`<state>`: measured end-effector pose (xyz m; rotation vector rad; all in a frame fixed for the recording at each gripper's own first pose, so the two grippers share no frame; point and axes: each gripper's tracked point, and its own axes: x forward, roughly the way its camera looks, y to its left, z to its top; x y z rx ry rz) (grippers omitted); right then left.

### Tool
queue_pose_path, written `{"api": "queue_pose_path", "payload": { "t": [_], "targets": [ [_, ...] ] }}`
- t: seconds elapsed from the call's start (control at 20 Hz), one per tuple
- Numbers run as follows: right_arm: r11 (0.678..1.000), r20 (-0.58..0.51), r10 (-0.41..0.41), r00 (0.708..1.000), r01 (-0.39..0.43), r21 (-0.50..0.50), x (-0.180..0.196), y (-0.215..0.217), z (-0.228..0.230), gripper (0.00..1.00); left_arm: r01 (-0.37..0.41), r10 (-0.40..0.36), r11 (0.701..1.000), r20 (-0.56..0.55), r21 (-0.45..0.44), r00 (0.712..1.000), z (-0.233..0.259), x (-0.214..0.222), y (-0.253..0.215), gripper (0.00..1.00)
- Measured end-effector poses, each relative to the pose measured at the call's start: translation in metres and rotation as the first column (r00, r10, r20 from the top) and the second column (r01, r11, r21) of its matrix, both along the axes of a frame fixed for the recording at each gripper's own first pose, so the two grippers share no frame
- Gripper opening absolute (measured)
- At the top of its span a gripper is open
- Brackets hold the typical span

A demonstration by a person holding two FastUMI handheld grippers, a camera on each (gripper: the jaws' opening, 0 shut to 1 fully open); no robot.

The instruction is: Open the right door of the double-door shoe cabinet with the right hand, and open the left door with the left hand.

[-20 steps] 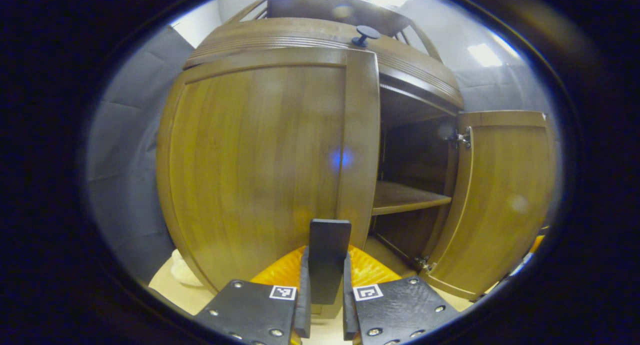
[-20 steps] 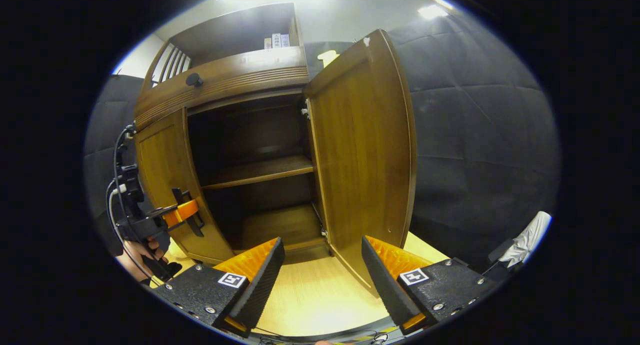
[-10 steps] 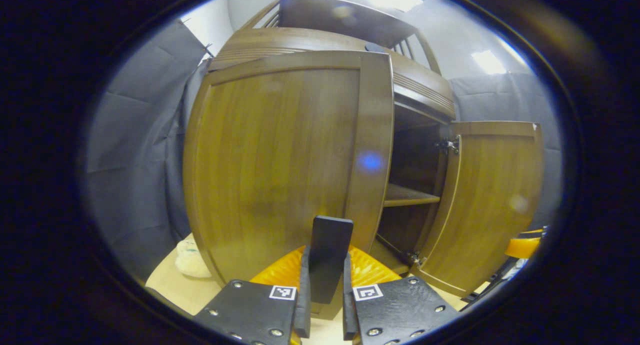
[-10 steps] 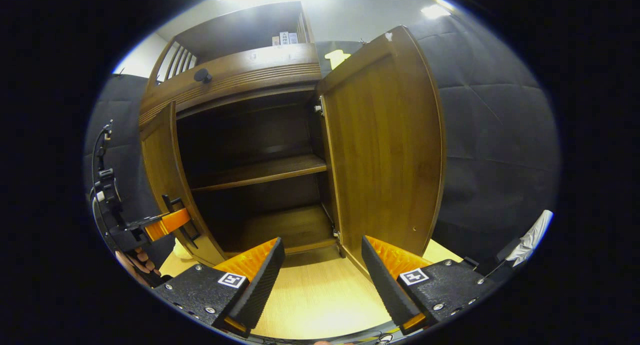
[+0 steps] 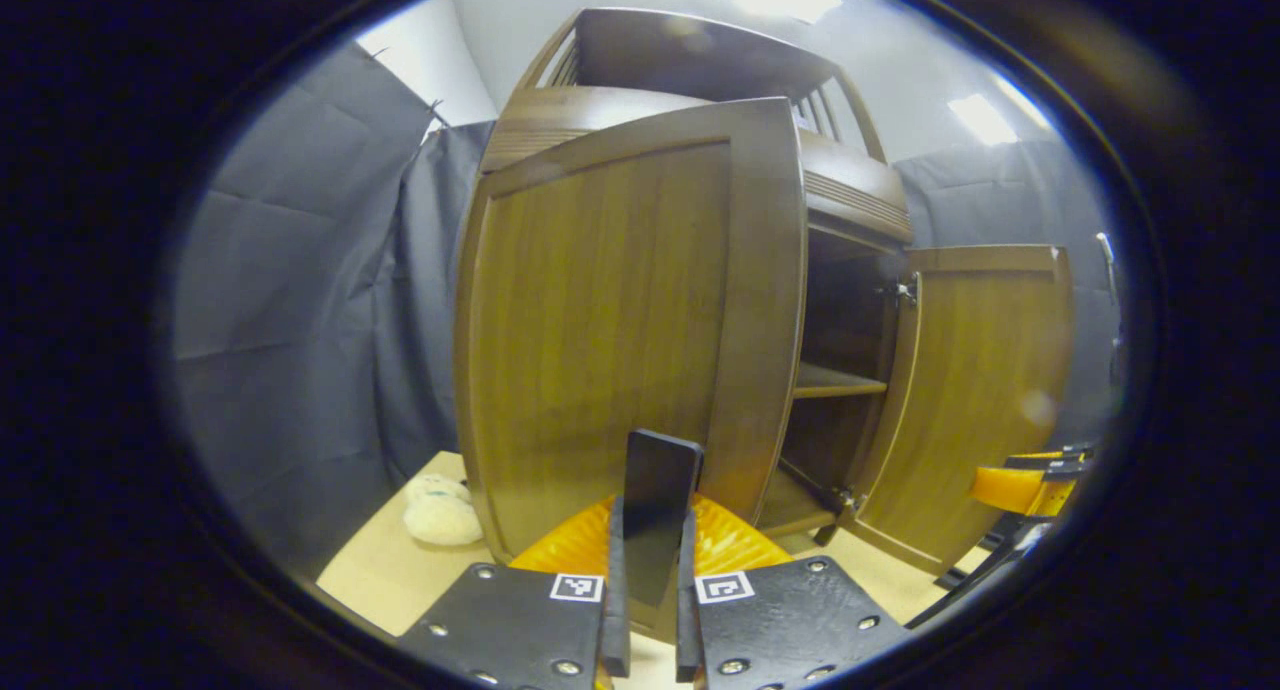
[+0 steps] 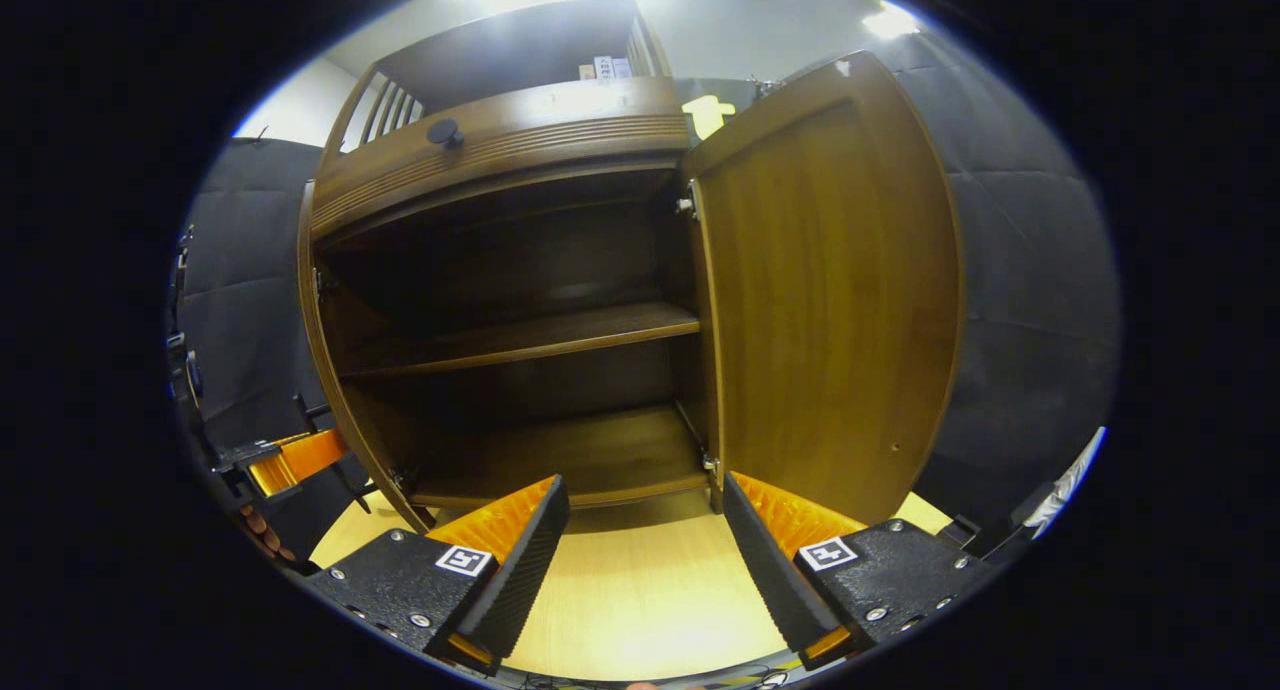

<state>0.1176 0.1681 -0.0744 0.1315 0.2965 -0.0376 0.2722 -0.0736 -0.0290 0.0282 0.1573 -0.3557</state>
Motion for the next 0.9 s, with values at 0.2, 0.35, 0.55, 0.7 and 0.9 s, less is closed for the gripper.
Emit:
{"api": "queue_pose_path", "payload": {
  "t": [0.2, 0.35, 0.55, 0.7, 0.9],
  "targets": [
    [0.998, -0.002, 0.06, 0.998, -0.06, -0.009, 0.008, 0.021, -0.002, 0.92, -0.043, 0.043, 0.999, 0.004, -0.022, 0.999, 0.017, -0.002, 0.013, 0.12],
    [0.996, -0.001, 0.094, 0.996, -0.094, -0.009, 0.014, 0.035, -0.003, 0.95, -0.073, 0.073, 0.997, 0.002, -0.039, 0.997, 0.015, -0.004, 0.018, 0.25],
    [0.991, -0.008, 0.136, 0.991, -0.136, -0.004, 0.02, 0.053, -0.006, 0.92, -0.118, 0.119, 0.992, 0.016, -0.048, 0.993, 0.016, -0.005, 0.027, 0.12],
    [0.987, -0.013, 0.163, 0.986, -0.163, 0.001, 0.022, 0.066, -0.009, 0.92, -0.14, 0.141, 0.989, 0.028, -0.047, 0.99, 0.014, 0.001, 0.038, 0.1],
    [0.981, -0.022, 0.194, 0.981, -0.194, 0.004, 0.021, 0.077, -0.009, 0.92, -0.177, 0.18, 0.978, 0.018, -0.11, 0.983, 0.016, 0.003, 0.049, 0.08]
  ]
}}
